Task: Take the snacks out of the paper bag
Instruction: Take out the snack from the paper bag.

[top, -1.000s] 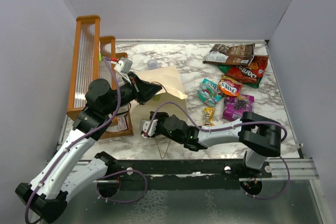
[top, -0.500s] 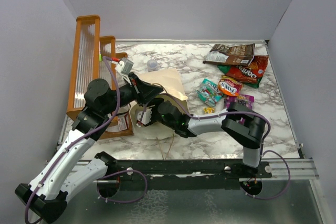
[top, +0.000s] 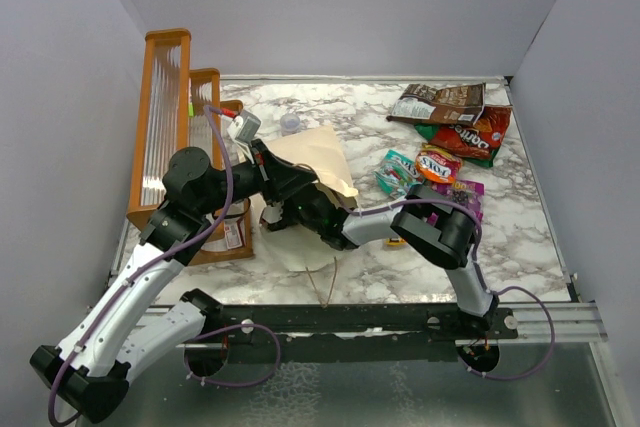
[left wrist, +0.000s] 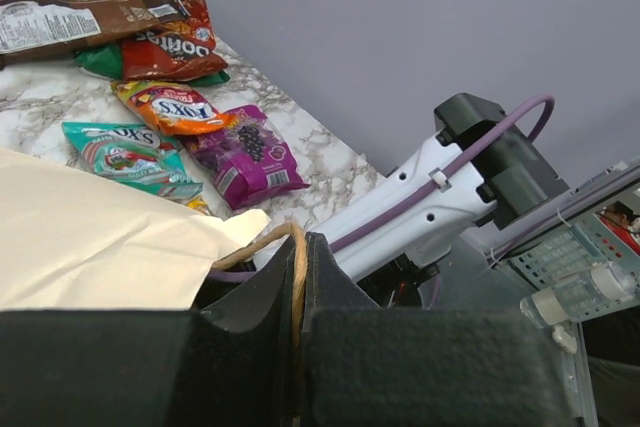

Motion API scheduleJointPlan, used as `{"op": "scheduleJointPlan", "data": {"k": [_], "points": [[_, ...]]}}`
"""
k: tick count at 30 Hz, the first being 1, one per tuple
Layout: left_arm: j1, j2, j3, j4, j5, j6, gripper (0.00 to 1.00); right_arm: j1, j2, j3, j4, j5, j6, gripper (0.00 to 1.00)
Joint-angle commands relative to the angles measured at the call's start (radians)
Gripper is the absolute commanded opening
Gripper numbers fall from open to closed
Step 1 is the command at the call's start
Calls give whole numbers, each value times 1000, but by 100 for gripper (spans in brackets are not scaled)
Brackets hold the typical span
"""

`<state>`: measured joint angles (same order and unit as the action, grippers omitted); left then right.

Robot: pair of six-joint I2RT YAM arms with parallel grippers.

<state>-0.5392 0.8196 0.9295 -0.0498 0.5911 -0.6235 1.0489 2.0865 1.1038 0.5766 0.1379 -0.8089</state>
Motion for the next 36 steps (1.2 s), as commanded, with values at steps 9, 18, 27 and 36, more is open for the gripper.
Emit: {"op": "scheduleJointPlan", "data": {"k": [9,18,27,36], "points": [[-5,17,80,23,75,-1,0,-34,248,248,26,157,27,68],[-4,10,73,4,42,10,0,-46,262,235,68,222,3,38],[-4,4,65,-24,-4,31,0,-44,125,195,-30,123,29,1],[-3,18,42,-16,-42,40,0,-36,-91,101,-183,-32,316,1]]}}
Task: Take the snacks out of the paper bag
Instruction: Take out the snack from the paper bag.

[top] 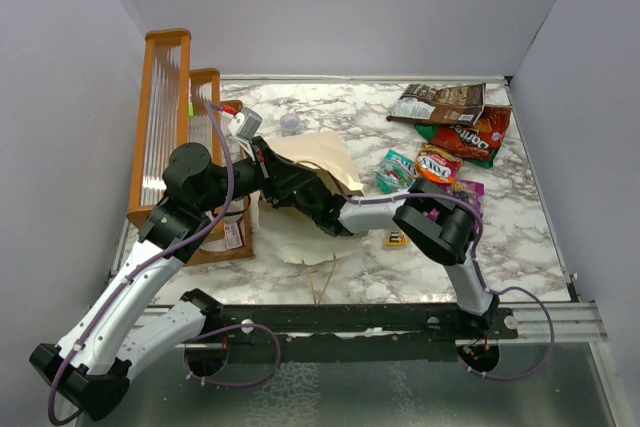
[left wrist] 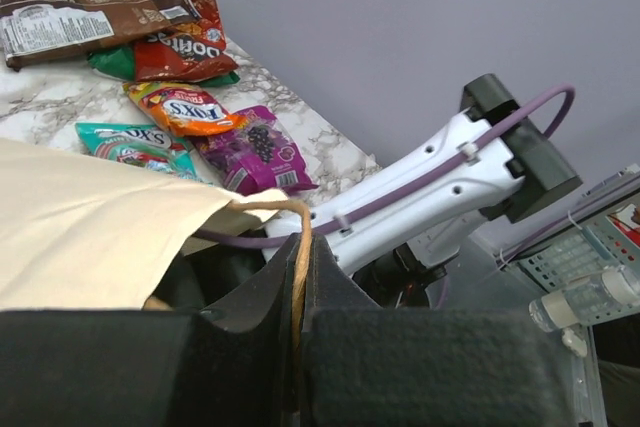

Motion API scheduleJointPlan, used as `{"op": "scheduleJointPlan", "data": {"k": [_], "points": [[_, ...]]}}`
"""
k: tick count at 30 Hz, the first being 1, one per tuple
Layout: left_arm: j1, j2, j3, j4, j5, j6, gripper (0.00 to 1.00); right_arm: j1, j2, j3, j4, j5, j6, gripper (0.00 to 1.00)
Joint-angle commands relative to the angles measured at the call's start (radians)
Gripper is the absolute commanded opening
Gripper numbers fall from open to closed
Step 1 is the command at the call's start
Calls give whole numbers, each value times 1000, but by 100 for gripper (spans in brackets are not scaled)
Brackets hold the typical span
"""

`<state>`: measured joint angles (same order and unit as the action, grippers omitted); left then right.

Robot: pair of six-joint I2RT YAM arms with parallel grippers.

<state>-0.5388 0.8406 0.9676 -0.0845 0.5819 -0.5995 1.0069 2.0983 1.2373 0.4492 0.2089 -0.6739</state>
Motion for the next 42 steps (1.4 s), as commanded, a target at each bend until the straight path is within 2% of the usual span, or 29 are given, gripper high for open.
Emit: {"op": "scheduleJointPlan", "data": {"k": [1,3,6,8,14,17,19,27,28,33,38,42], "points": [[-4,0,1,22,-33,17,0,7,-115,-40,-57,-113,222,1],[-3,4,-4,29,-30,15,0,7,-107,-13,-121,-97,291,3],[-3,5,-5,32,-23,14,0,8,-84,-8,-127,-5,359,34],[-3,2,-4,32,-23,13,0,8,-64,-14,-120,42,381,46],[-5,3,-10,42,-27,8,0,9,29,51,-187,125,387,56],[-4,6,-14,52,-39,2,0,13,58,106,-278,205,423,61],[-4,7,-20,54,-71,-2,0,22,65,131,-336,243,467,62],[-4,-1,-33,37,-250,4,0,60,2,66,-361,253,606,62],[-3,-7,-35,33,-275,1,0,60,-6,58,-358,248,621,60],[-3,-21,-42,45,-315,7,0,65,-28,39,-318,294,605,30],[-5,-16,-50,40,-325,25,0,89,-13,91,-379,408,530,29],[-4,-9,-50,38,-338,33,0,97,-9,100,-391,469,521,43]]}}
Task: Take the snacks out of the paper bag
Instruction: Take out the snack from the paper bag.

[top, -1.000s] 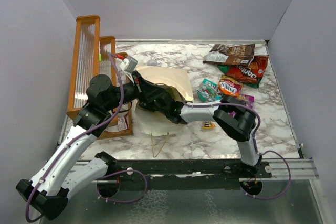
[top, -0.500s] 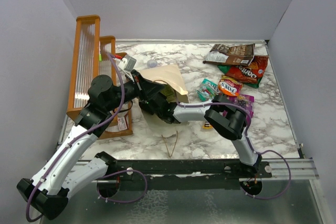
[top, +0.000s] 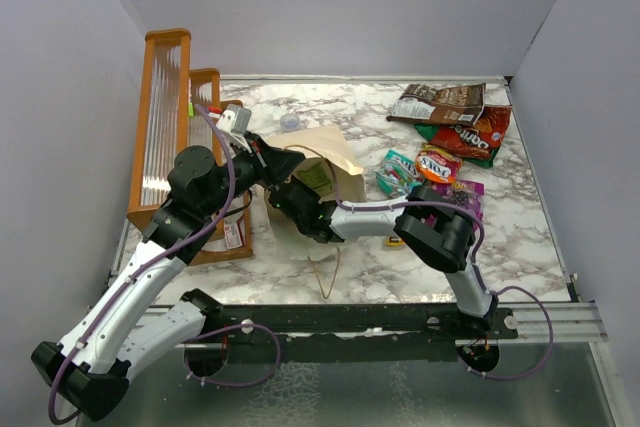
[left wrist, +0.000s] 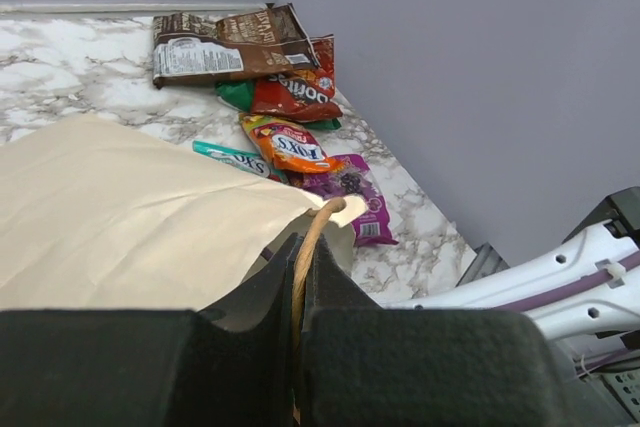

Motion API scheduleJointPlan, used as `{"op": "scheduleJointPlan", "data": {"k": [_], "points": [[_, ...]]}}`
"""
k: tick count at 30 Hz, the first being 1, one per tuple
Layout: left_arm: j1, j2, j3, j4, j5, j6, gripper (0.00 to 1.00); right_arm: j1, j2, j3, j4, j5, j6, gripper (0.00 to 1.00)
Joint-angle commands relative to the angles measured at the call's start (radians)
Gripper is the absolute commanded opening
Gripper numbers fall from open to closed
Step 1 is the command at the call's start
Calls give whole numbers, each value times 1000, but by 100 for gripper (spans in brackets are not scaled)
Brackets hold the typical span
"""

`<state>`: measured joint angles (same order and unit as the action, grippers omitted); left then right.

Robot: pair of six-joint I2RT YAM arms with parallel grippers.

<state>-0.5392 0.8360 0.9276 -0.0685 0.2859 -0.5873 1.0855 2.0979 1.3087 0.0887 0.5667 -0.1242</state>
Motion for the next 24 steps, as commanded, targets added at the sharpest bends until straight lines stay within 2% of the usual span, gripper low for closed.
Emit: {"op": "scheduleJointPlan", "data": {"k": [1,6,8,13,19,24], "points": [[-4,-4,-9,21,-40,23,0,18,-8,17,-13,121,-35,48],[-2,-14,12,-13,-24,52,0,-7,5,5,11,78,-9,60],[-3,-23,16,-21,-11,64,0,-19,14,5,30,47,14,68],[-4,-39,17,-6,64,76,0,-70,50,26,46,-117,118,73],[-4,-40,24,-3,111,76,0,-116,110,63,54,-243,201,72],[-3,-43,38,-15,109,86,0,-133,131,65,45,-281,279,57]]}}
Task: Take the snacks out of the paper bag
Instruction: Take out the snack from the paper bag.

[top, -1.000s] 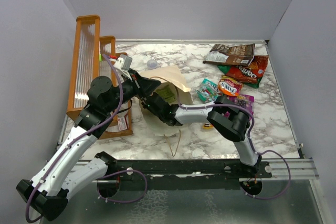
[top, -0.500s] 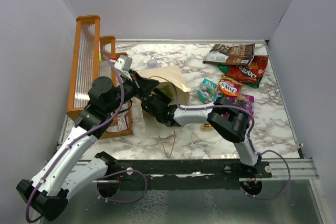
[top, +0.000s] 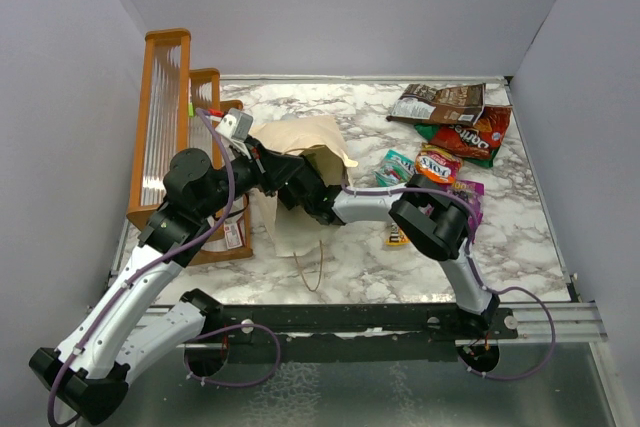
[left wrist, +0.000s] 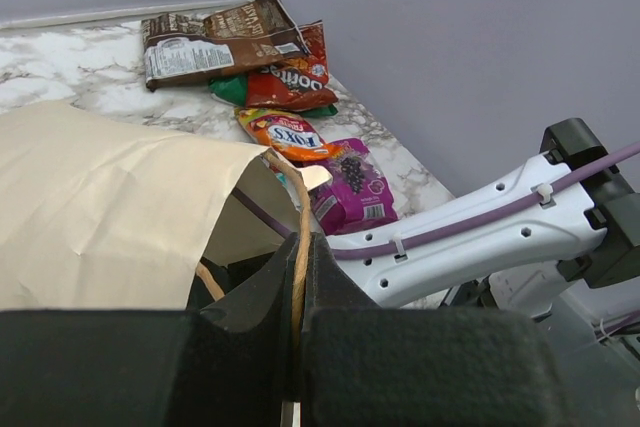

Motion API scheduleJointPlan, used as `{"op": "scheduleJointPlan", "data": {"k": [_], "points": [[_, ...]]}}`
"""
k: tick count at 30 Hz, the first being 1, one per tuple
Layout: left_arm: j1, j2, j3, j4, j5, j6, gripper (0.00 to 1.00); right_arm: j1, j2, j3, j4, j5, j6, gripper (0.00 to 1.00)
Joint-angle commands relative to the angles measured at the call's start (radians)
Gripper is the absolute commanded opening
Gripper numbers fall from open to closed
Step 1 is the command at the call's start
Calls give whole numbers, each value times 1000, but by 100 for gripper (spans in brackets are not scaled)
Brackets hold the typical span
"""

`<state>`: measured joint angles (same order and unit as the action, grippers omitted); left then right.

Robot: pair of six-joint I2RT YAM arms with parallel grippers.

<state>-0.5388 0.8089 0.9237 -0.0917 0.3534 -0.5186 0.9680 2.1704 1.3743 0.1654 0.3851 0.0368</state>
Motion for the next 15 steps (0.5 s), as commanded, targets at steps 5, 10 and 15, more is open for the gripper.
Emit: {"op": "scheduleJointPlan", "data": {"k": [5,10,15], "points": [[-4,-23,41,-3,33,24,0,-28,66,-1,-42,-104,114,28],[-4,-23,43,-7,23,29,0,-28,44,17,-62,-88,33,9],[-3,-14,32,-6,-4,25,0,-4,-34,6,-79,-131,-17,1]]}}
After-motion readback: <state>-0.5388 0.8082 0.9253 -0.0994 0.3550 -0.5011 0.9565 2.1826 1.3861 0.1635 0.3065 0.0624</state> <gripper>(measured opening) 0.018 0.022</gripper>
